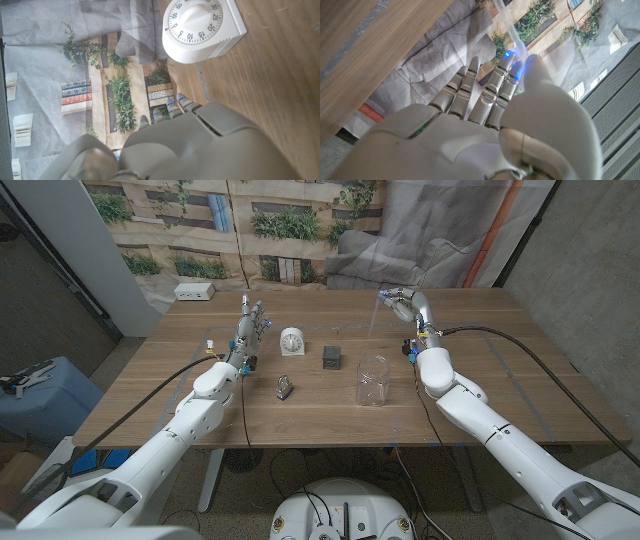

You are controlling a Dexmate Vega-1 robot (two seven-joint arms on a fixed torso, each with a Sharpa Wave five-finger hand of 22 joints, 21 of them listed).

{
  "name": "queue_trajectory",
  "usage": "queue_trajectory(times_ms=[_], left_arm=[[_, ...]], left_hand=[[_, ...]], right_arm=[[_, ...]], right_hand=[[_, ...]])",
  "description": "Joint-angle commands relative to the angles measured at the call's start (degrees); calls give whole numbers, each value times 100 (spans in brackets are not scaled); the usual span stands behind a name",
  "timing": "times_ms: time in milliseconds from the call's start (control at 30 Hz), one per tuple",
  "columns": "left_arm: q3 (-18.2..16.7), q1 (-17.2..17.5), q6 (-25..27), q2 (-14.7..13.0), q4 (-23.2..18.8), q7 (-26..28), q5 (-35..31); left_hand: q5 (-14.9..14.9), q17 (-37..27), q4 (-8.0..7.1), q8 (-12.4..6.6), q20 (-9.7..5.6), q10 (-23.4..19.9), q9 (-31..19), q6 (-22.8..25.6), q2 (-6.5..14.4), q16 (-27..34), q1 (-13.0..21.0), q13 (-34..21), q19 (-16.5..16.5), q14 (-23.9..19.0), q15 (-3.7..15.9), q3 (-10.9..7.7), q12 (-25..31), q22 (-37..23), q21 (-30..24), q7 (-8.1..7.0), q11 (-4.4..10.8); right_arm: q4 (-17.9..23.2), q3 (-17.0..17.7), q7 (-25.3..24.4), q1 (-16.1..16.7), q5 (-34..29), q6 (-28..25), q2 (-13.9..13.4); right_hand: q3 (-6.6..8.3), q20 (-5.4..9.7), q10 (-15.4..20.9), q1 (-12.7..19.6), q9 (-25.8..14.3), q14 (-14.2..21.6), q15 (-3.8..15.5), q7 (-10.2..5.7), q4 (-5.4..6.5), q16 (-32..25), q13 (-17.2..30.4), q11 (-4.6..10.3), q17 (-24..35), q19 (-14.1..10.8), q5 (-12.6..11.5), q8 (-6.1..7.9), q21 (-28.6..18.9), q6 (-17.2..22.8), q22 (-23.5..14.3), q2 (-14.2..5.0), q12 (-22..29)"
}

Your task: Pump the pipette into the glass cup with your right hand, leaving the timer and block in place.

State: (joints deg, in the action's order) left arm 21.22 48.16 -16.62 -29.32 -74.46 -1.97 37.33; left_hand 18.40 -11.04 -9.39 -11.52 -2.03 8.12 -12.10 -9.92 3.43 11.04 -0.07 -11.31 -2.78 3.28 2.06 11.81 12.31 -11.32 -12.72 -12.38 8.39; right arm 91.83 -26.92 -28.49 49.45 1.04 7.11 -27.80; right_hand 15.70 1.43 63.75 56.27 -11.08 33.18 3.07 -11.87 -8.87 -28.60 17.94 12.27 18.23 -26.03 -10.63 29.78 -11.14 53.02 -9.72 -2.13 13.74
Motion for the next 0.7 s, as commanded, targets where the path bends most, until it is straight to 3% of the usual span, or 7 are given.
queue_trajectory(times_ms=[33, 700], left_arm=[[-1, 0, 0, 2, -1, -2, -1], [-1, -1, 0, 2, -1, -1, -1]], left_hand=[[40, -35, 0, -33, -514, 30, -14, -18, 250, 32, -7, -31, -44, 58, 661, 39, 18, -12, -26, -33, 1], [39, -35, -1, -33, -516, 19, -14, -20, 250, 34, -8, -31, -35, 55, 657, 40, 23, -12, -30, -33, 13]], right_arm=[[-383, -41, -157, -78, -66, 152, 12], [-681, -110, -402, -105, -239, 167, -4]], right_hand=[[17, 22, -36, 26, -18, 34, 846, -23, -22, -18, 25, 15, 9, -1, -21, -7, -20, 15, -21, -30, -28], [18, 35, -70, 41, -25, 46, 852, -38, -25, -10, 25, 14, 10, -6, -19, -15, -21, 15, -21, -33, -44]])
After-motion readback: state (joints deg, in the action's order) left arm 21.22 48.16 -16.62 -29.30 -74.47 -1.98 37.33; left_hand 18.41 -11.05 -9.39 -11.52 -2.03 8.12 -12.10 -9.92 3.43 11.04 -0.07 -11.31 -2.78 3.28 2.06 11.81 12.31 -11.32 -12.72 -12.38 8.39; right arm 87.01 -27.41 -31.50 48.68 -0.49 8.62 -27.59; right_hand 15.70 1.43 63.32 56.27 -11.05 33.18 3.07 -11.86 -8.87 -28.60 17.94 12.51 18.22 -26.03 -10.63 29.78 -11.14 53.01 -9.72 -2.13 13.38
